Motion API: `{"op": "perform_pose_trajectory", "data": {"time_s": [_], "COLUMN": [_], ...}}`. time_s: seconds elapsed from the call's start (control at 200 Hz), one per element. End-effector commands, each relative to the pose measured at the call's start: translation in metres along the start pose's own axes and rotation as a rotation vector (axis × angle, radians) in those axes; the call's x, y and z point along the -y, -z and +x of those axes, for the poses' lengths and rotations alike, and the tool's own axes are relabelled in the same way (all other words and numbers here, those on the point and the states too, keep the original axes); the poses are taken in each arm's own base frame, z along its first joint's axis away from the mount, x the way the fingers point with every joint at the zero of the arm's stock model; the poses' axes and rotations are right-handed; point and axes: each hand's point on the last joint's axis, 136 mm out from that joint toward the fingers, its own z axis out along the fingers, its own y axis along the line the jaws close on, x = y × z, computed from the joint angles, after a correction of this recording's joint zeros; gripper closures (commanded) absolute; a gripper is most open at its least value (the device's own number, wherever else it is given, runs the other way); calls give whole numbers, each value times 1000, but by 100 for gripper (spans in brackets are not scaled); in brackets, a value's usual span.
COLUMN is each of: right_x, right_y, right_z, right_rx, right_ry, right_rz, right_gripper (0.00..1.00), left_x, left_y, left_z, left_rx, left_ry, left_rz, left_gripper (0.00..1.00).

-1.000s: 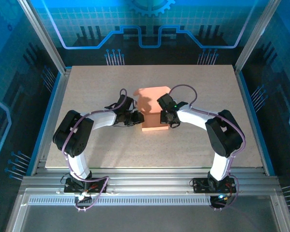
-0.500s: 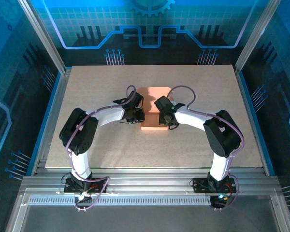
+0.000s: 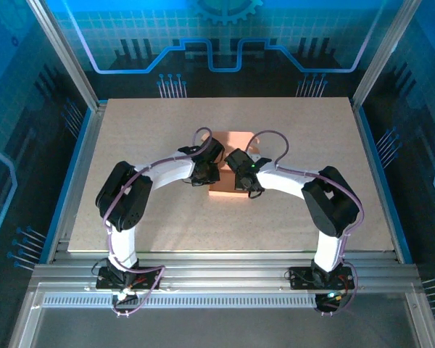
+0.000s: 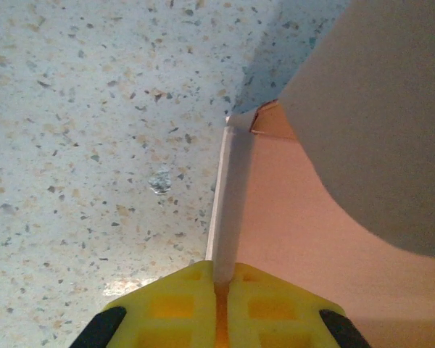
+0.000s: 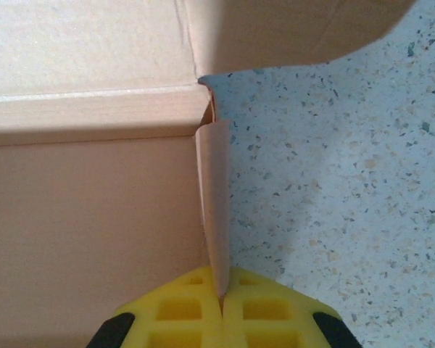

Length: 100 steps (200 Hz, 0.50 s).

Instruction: Fold the paper box

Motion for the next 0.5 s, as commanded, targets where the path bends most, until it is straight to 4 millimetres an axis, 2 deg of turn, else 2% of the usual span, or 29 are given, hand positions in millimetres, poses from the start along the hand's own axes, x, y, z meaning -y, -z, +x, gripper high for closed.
{"op": "perform_pose_trajectory", "data": {"time_s": [0.0,0.15,0.21,0.24,0.495], "right_x": [-31,-34,-36,-36,-34], "right_y": [8,7,8,8,7], "right_z": [-5,-5,-5,-4,-4], "right_rx": [32,29,31,31,29], "right_ry": [-23,-25,-27,-26,-28], "right_rz": [-83,-94,-98,-99,-93], "right_gripper": [100,100,100,100,100], "left_x": [-15,-11,-7,-5,2], "left_y": [-9,-8,-10,-11,-18], "left_z": [15,17,18,19,25], "left_rx": [-37,-36,-40,-44,-62], "left_ry": [-11,-17,-2,5,40], "left_rz": [-113,-82,-58,-44,15], "left_gripper": [95,94,82,80,82]}}
